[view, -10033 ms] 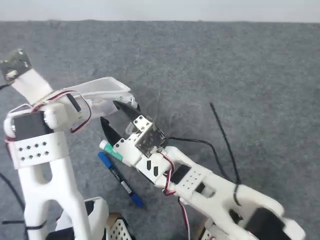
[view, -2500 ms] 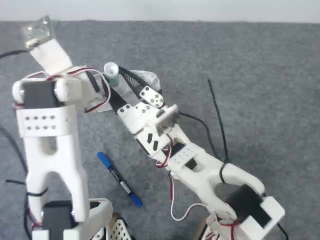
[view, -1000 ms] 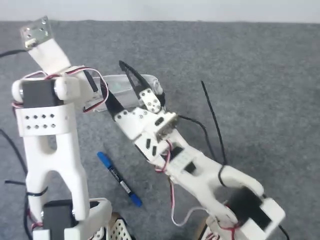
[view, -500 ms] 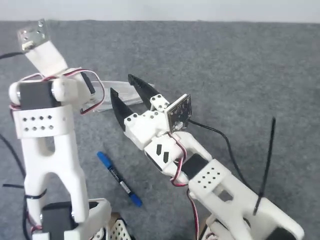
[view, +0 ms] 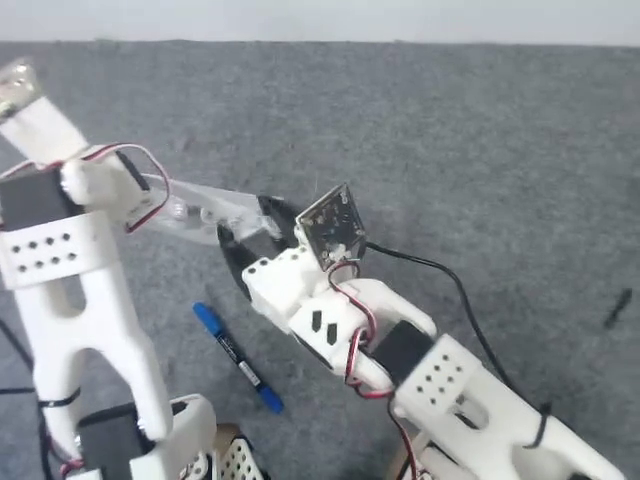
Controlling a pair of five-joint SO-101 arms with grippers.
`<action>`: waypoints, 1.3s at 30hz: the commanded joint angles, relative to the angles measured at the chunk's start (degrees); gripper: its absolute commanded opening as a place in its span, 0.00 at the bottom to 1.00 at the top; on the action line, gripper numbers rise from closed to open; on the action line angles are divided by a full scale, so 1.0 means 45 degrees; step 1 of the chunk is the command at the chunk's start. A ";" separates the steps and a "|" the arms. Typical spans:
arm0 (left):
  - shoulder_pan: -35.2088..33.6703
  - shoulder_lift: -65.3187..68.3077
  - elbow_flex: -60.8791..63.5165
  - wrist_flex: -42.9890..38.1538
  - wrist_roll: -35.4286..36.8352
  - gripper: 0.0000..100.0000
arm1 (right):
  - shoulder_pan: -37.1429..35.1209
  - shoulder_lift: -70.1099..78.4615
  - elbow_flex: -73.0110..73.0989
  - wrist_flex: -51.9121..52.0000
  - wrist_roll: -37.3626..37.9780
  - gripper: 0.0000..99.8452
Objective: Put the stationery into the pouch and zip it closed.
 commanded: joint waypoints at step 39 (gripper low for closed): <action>-0.1700 0.0176 0.0557 -0.1446 -0.0039 0.01 | -0.2549 0.5187 -0.1172 0.1651 -0.0059 0.21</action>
